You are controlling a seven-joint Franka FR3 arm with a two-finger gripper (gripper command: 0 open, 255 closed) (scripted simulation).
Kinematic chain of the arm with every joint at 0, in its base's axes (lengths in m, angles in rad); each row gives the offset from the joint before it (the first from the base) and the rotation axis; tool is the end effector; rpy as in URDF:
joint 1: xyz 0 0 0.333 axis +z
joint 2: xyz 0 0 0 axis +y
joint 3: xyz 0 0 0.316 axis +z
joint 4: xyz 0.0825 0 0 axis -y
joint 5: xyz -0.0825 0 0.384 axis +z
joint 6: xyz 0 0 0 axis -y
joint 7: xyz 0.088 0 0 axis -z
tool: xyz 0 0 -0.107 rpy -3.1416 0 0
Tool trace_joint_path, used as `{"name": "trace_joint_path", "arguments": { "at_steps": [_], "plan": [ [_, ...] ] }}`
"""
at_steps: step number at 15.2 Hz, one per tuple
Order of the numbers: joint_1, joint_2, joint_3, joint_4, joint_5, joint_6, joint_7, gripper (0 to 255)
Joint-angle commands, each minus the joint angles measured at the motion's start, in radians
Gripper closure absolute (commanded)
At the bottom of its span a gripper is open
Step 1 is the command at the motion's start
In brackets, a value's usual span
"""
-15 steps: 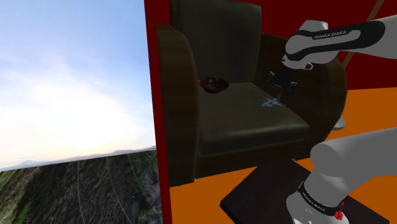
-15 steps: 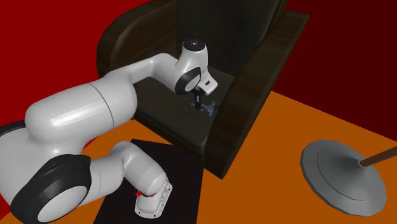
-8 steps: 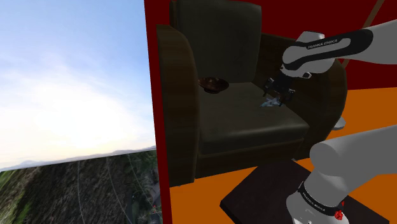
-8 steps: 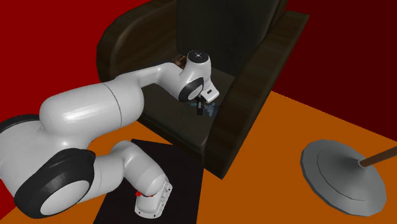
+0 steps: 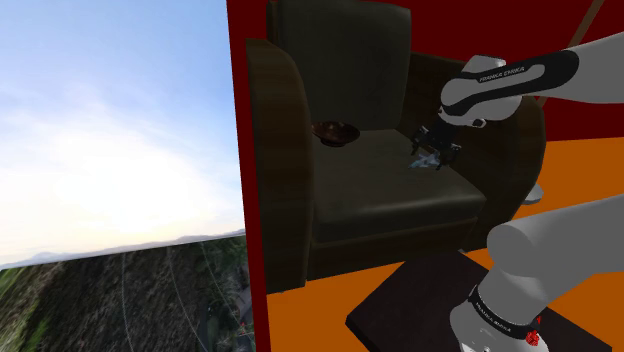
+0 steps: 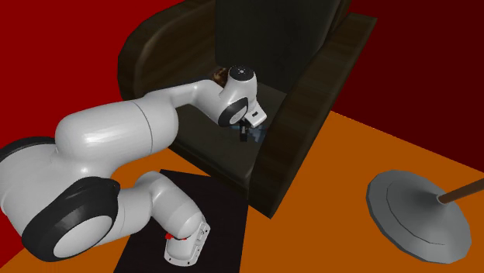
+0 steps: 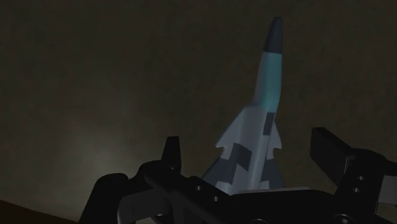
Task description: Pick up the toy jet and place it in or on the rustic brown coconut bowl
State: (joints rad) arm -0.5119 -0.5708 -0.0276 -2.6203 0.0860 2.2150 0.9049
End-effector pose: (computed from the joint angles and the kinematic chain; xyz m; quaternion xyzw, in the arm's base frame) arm 0.3292 -0.1939 0.4489 -0.7328 0.6740 -0.0729 0.0582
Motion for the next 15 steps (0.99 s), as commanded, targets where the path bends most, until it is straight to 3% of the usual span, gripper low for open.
{"name": "trace_joint_path", "arguments": {
  "at_steps": [1,2,11,15],
  "plan": [
    [0.0,0.0,0.0,0.0,0.0,0.0,0.0,0],
    [0.0,0.0,0.0,0.0,0.0,0.0,0.0,255],
    [0.0,0.0,0.0,0.0,0.0,0.0,0.0,255],
    [-0.002,-0.018,0.001,0.042,-0.003,-0.06,0.006,255]
  ]
}}
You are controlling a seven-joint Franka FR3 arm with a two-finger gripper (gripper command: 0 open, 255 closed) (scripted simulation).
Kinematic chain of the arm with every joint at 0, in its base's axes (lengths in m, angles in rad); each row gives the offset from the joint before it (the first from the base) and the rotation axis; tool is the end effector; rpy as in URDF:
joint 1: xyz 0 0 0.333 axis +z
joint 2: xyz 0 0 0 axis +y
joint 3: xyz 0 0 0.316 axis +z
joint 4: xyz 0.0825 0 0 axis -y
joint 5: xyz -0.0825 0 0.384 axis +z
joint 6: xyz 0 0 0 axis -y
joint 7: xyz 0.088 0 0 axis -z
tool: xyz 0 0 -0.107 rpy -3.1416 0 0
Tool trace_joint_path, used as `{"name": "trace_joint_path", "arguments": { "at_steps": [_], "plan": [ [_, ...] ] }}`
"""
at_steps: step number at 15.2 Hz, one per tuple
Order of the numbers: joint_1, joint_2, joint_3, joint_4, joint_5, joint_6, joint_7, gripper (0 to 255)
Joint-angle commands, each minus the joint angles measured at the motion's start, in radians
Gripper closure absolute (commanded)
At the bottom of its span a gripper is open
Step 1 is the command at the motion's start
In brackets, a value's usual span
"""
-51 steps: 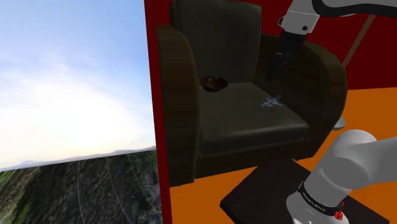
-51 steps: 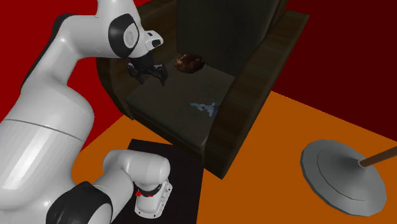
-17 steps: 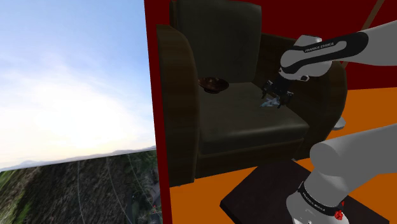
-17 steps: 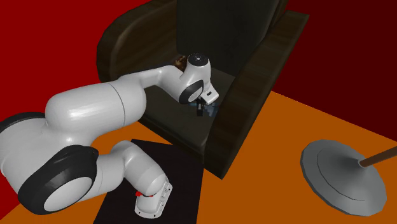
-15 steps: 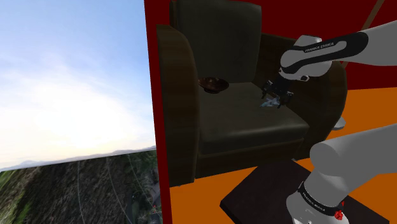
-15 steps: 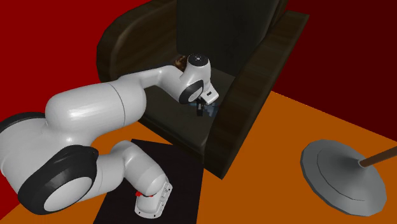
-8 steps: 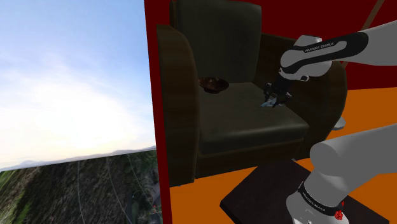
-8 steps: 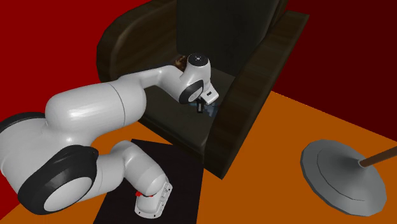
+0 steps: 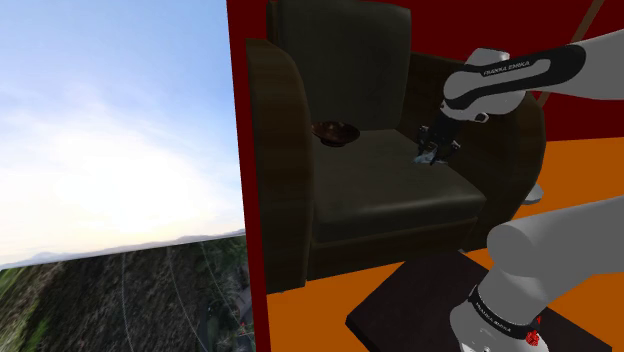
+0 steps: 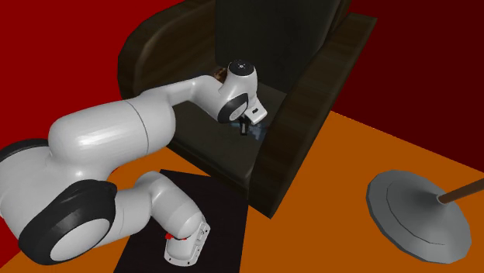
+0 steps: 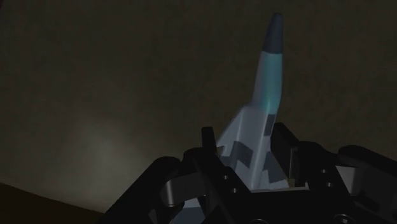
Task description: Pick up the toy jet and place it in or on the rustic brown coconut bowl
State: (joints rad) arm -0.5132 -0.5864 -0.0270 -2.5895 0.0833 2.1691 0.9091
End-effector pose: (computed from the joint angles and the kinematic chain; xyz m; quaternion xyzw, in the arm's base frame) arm 0.3288 -0.1937 0.4650 -0.7328 0.6740 -0.0731 0.0582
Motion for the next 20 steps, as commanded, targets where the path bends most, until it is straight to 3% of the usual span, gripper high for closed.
{"name": "trace_joint_path", "arguments": {
  "at_steps": [1,20],
  "plan": [
    [-0.001,-0.006,0.0,0.022,-0.001,-0.029,0.003,255],
    [0.005,-0.003,0.018,0.266,-0.004,-0.268,0.042,255]
  ]
}}
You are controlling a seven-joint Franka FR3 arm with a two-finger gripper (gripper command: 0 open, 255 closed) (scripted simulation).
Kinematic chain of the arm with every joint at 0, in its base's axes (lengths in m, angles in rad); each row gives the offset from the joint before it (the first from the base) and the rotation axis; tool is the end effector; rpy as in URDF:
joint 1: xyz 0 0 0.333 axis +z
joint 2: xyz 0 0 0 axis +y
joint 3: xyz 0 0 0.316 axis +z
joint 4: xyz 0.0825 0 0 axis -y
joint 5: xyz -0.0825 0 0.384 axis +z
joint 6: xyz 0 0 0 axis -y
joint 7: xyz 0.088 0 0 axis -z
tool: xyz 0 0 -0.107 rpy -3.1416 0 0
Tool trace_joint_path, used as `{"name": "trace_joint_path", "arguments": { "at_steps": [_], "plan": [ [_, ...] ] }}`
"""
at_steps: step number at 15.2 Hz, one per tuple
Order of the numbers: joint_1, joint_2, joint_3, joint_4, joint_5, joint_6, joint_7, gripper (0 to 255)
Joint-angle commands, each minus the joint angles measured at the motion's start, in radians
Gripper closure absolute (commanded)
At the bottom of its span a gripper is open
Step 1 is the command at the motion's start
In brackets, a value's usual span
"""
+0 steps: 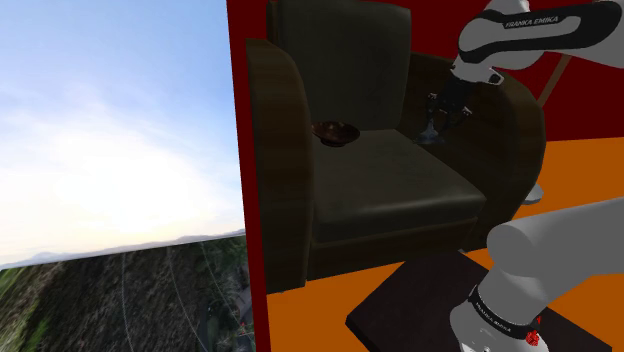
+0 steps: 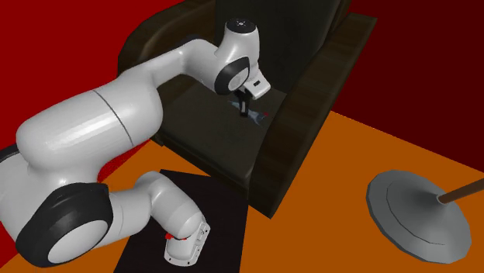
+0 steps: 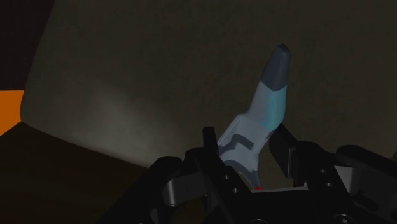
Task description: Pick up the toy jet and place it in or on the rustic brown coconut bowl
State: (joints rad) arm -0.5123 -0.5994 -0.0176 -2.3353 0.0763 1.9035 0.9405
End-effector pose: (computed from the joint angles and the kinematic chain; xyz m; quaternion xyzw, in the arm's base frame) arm 0.3360 -0.1918 0.5681 -0.7329 0.6739 -0.0732 0.0582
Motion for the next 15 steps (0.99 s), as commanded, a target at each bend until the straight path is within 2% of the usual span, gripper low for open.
{"name": "trace_joint_path", "arguments": {
  "at_steps": [1,8,15],
  "plan": [
    [0.011,0.035,0.024,0.03,0.009,0.007,0.03,255],
    [0.049,0.228,0.131,0.188,0.024,0.053,0.163,255],
    [0.08,0.448,0.225,0.403,-0.012,0.064,0.303,255]
  ]
}}
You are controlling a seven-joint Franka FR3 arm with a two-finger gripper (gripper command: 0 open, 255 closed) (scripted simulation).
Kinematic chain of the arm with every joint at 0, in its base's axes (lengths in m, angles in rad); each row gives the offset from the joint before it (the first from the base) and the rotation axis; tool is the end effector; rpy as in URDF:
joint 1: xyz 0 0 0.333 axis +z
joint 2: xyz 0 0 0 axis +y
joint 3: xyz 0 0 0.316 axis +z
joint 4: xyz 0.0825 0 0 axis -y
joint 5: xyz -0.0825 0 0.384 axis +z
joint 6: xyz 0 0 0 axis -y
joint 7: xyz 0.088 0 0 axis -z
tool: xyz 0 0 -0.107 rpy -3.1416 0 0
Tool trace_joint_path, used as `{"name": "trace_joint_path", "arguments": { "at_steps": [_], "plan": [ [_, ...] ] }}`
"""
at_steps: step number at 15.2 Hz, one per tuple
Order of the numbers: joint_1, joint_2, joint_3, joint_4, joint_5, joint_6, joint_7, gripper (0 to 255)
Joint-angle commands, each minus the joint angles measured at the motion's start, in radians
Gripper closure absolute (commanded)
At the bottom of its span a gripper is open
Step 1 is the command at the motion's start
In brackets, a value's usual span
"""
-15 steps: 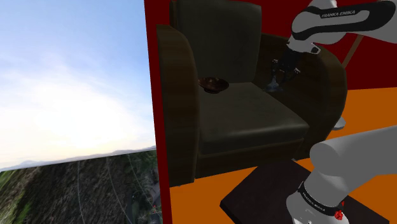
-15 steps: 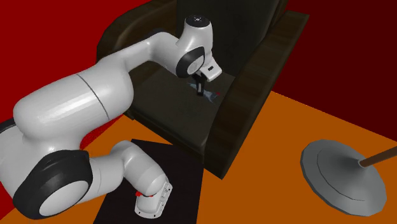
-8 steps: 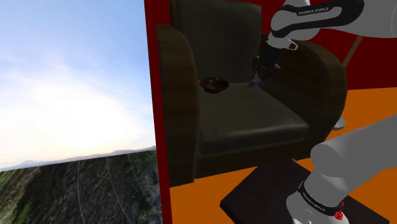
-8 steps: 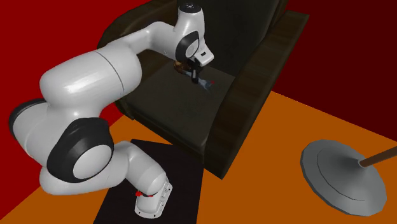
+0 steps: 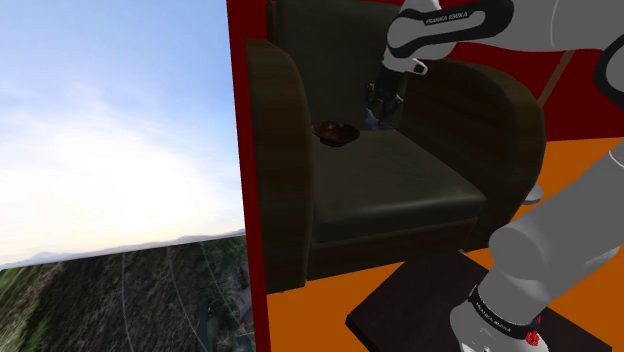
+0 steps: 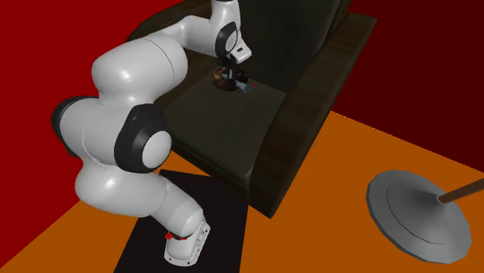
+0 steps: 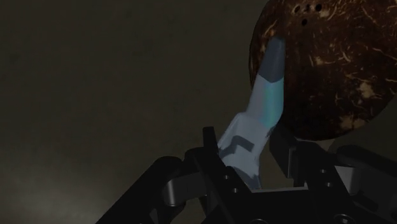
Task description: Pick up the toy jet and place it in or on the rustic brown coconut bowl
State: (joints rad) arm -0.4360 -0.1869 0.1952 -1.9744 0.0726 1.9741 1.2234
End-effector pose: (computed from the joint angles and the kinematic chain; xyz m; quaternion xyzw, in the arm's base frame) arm 0.5099 -0.1136 0.5661 -0.7331 0.6738 -0.0730 0.0577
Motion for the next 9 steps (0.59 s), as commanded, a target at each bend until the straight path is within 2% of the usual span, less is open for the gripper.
{"name": "trace_joint_path", "arguments": {
  "at_steps": [1,9],
  "plan": [
    [0.01,0.069,0.023,0.079,-0.017,-0.009,0.041,255],
    [0.082,0.368,0.092,0.433,-0.125,-0.072,0.2,255]
  ]
}}
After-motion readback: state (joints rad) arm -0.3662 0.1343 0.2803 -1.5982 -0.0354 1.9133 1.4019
